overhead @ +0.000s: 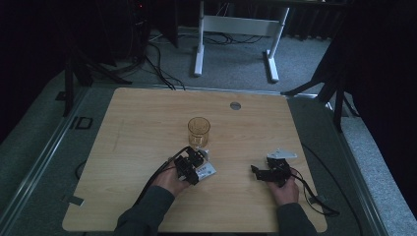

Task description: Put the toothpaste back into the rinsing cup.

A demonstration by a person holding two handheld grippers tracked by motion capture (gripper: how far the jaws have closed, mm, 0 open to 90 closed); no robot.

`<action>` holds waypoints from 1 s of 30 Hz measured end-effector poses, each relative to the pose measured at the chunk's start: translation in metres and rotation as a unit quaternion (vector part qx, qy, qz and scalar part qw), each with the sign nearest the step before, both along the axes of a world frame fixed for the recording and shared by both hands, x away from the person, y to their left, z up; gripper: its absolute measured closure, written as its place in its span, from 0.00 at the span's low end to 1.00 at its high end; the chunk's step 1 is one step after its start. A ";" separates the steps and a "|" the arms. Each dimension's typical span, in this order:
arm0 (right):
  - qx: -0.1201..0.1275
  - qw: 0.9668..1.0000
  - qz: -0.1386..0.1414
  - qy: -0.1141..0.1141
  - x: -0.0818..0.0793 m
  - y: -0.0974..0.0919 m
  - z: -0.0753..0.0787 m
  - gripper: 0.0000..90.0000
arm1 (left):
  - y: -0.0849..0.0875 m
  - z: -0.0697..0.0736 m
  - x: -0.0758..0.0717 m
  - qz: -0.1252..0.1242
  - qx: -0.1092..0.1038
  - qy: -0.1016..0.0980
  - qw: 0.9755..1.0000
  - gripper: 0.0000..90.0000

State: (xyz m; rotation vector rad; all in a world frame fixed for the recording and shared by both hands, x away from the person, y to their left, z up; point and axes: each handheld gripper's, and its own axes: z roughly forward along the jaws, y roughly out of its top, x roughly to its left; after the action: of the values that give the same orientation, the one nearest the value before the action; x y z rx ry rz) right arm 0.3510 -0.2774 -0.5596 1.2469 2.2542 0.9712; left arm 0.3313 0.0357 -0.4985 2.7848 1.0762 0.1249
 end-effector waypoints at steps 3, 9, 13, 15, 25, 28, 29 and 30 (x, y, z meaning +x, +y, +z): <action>0.000 1.000 0.000 0.000 0.000 0.000 0.000 0.23 | -0.001 -0.003 0.001 -0.002 0.005 0.003 1.000 0.67; 0.000 1.000 0.000 0.000 0.000 0.000 0.000 0.23 | -0.002 -0.007 0.002 -0.003 0.009 0.009 1.000 0.68; 0.000 1.000 0.000 0.000 0.000 0.000 0.000 0.23 | -0.002 -0.013 0.003 -0.001 0.014 0.018 1.000 0.67; 0.000 1.000 0.000 0.000 0.000 0.000 0.000 0.23 | -0.002 -0.017 0.004 0.000 0.013 0.021 1.000 0.67; 0.000 1.000 0.000 0.000 0.000 0.000 0.000 0.23 | -0.002 -0.019 0.007 0.008 0.011 0.031 0.999 0.67; 0.000 1.000 0.000 0.000 0.000 0.000 0.000 0.23 | -0.002 -0.019 0.007 0.009 0.012 0.032 0.999 0.67; 0.000 1.000 0.000 0.000 0.000 0.000 0.000 0.23 | -0.002 -0.019 0.007 0.010 0.012 0.032 0.999 0.67; -0.001 1.000 0.000 0.000 0.000 0.000 0.000 0.23 | -0.002 -0.019 0.007 0.012 0.012 0.032 0.999 0.68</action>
State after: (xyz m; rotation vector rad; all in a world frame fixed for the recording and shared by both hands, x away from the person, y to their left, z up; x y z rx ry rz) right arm 0.3510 -0.2775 -0.5596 1.2452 2.2549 0.9703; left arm 0.3387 0.0335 -0.5174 2.8158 1.1310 0.0518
